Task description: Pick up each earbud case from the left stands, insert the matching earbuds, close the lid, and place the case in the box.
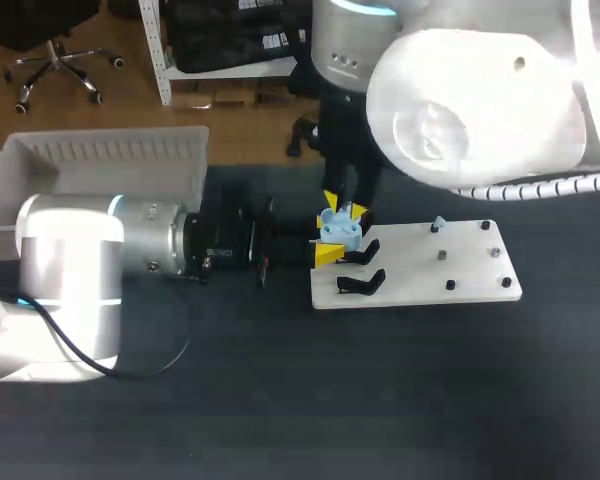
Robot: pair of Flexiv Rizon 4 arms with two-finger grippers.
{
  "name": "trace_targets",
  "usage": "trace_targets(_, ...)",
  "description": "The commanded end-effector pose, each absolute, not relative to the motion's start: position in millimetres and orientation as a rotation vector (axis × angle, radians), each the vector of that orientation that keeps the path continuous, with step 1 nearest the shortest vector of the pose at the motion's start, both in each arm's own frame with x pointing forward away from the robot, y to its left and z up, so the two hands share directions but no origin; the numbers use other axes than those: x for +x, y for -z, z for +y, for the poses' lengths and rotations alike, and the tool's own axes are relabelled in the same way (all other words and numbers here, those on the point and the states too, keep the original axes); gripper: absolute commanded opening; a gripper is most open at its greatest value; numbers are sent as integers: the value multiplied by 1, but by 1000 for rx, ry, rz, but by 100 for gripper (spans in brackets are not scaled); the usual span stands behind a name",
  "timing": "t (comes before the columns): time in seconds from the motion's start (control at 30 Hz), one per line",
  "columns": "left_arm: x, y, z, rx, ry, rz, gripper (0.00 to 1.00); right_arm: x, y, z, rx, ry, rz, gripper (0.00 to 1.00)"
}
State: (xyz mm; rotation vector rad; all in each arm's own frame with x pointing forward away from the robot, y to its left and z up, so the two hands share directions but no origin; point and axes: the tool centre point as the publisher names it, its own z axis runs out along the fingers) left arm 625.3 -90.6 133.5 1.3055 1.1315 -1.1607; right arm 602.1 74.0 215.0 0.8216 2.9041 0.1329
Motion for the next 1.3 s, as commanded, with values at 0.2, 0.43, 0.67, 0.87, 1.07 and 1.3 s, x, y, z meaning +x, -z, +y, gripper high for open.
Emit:
trace_targets(0.2,624,-133,-91,1300,1154,1129,0,598,-216,82,965,-149,2836,0)
trace_targets(0.43,624,-133,-91,1300,1154,1129,0,600,-209,86,978,-142,2842,0)
trace_targets(0.67,624,-133,-91,1300,1154,1129,0,604,-206,87,978,-102,2842,0)
trace_targets(0.87,624,-133,-91,1300,1154,1129,0,607,-203,86,979,-85,2843,0)
trace_targets(1.07,624,-133,-91,1300,1154,1129,0,610,-199,84,985,-73,2844,0)
trace_targets(1.3,624,-133,-91,1300,1154,1129,0,612,-196,82,999,-66,2847,0)
